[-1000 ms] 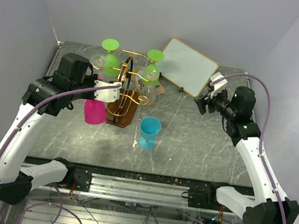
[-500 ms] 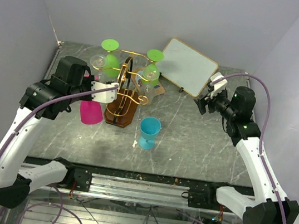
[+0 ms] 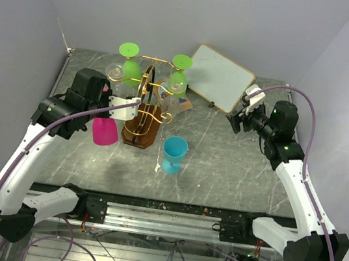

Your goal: Place the wine glass upside down on the wine glass rack

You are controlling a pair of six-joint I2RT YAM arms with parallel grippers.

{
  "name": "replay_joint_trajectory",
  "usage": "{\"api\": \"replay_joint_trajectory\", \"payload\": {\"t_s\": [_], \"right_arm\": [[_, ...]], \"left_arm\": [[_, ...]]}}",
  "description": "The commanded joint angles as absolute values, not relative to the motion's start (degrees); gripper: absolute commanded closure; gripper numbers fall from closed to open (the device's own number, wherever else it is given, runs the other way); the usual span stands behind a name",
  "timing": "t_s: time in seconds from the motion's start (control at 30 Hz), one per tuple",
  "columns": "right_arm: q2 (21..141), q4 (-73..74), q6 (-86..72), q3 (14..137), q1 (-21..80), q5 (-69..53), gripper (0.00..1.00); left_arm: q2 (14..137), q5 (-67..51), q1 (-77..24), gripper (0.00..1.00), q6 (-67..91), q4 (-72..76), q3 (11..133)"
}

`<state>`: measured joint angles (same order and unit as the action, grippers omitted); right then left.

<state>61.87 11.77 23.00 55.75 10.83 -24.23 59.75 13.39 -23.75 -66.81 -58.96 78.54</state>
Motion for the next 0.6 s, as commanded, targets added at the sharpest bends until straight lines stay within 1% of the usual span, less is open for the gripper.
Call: {"api": "replay_joint_trajectory", "payload": {"t_s": [0.0, 0.17, 0.57], "right_arm": [[62.1, 10.3, 23.4, 55.2, 10.3, -24.7, 0.31], [62.1, 10.3, 23.4, 55.1, 10.2, -24.7, 0.31], [62.4, 10.1, 23.6, 55.0, 10.2, -24.7, 0.30]], "left_arm": [[60.1, 15.9, -24.3, 0.93, -66.4, -54.2, 77.5], [60.3, 15.0, -24.6, 0.93, -66.0, -54.0, 77.7], [60.2, 18.7, -24.6, 0.93, -67.6, -57.5, 80.6]]}}
